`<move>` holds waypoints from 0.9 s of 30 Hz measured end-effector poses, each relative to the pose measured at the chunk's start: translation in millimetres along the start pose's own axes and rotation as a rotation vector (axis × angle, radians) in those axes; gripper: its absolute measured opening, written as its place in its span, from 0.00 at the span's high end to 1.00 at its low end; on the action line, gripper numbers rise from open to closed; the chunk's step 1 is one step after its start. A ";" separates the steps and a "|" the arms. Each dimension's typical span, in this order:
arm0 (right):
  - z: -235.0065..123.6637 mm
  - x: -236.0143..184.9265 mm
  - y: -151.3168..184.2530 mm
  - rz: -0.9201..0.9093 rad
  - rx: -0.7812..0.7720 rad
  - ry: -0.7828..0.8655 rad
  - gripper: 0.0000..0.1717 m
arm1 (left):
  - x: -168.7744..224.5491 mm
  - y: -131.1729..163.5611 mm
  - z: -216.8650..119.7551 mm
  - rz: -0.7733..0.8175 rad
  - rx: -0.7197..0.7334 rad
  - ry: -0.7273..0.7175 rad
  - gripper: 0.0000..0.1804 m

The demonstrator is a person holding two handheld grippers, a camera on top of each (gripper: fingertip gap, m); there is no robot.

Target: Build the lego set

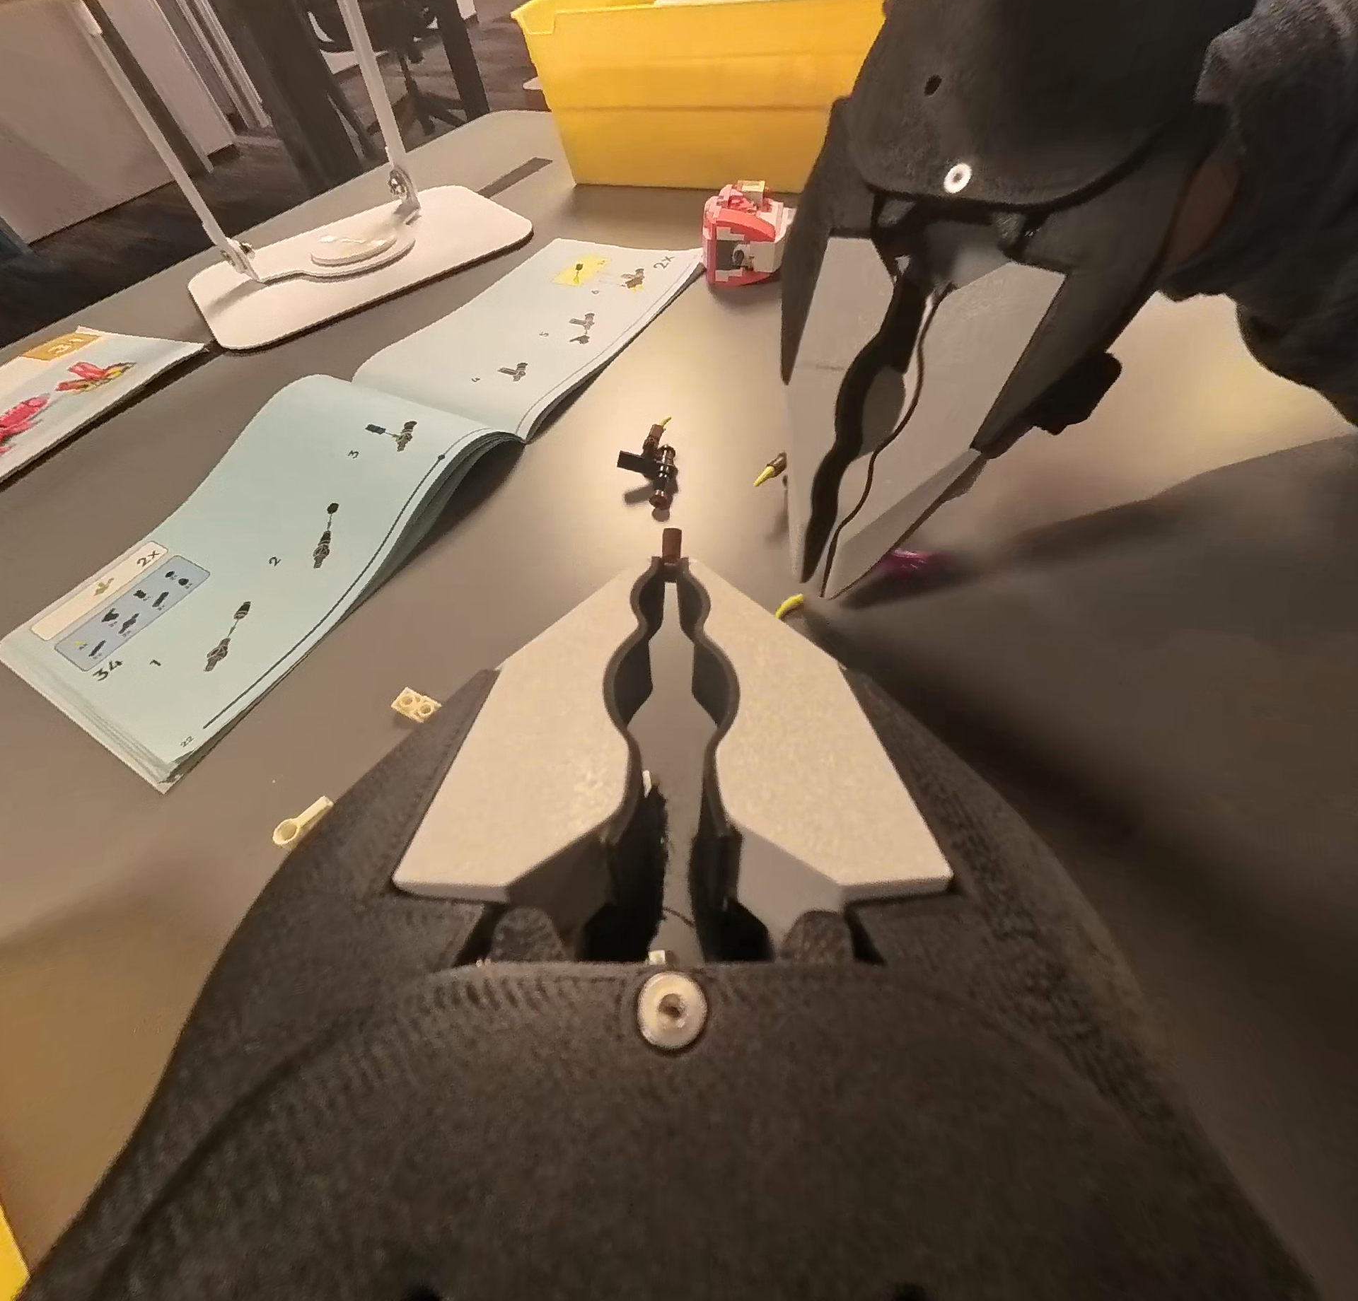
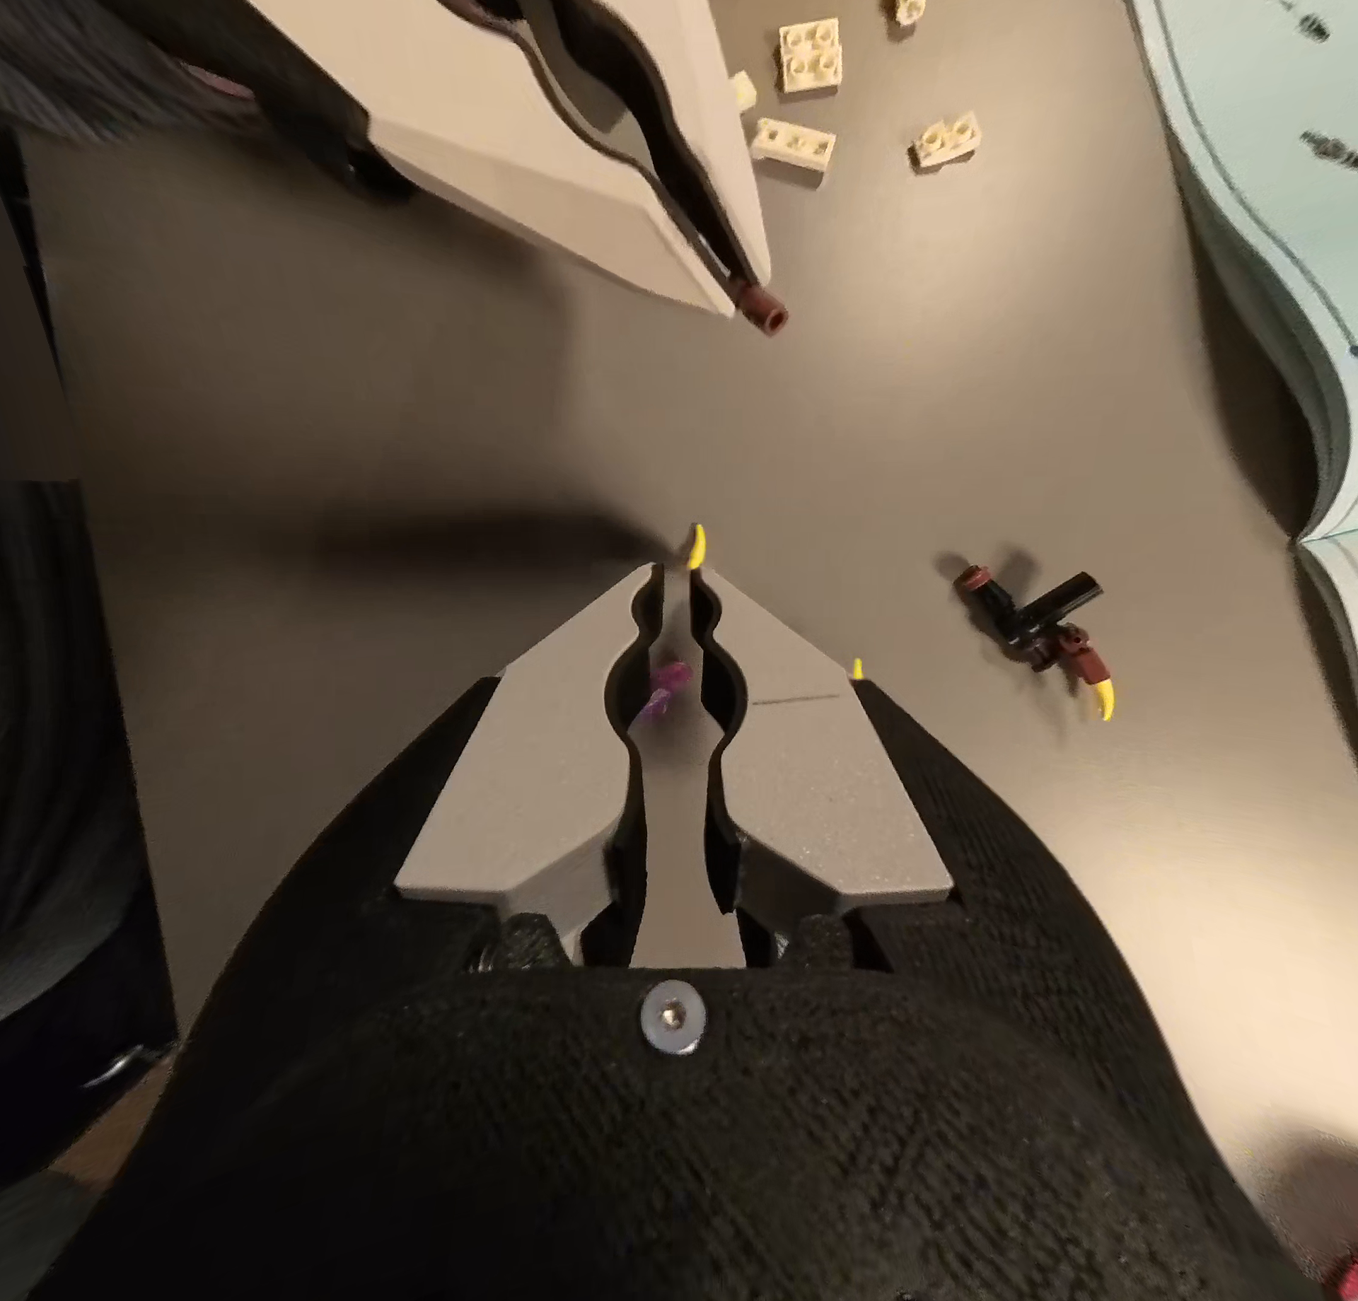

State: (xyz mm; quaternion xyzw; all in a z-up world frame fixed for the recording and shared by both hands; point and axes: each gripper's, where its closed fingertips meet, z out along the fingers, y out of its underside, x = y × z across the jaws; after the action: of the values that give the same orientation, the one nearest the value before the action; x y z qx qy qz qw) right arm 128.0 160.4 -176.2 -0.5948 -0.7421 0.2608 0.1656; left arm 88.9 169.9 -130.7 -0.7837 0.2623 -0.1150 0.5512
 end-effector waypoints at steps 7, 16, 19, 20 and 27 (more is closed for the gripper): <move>6.0 -7.4 1.9 0.030 -0.020 -0.036 0.96 | 0.1 -0.9 -2.2 0.002 0.004 -0.001 0.99; -4.8 7.4 0.6 0.002 0.025 0.055 0.94 | -0.1 -3.3 -4.4 -0.011 0.019 0.005 0.99; 1.6 2.9 2.7 0.016 0.014 0.009 0.93 | 0.8 -2.9 -4.0 -0.008 0.017 0.008 0.99; 4.3 -0.5 2.5 0.018 0.014 -0.016 0.93 | 0.9 -2.5 -3.9 -0.006 0.015 0.010 0.99; -1.1 -14.9 -24.1 -0.042 0.177 -0.107 0.90 | 2.8 1.5 -2.5 -0.013 0.001 0.036 0.99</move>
State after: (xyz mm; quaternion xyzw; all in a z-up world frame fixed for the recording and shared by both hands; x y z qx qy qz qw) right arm 113.0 142.4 -160.3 -0.5474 -0.7363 0.3532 0.1832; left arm 89.7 166.0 -131.5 -0.7830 0.2668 -0.1328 0.5460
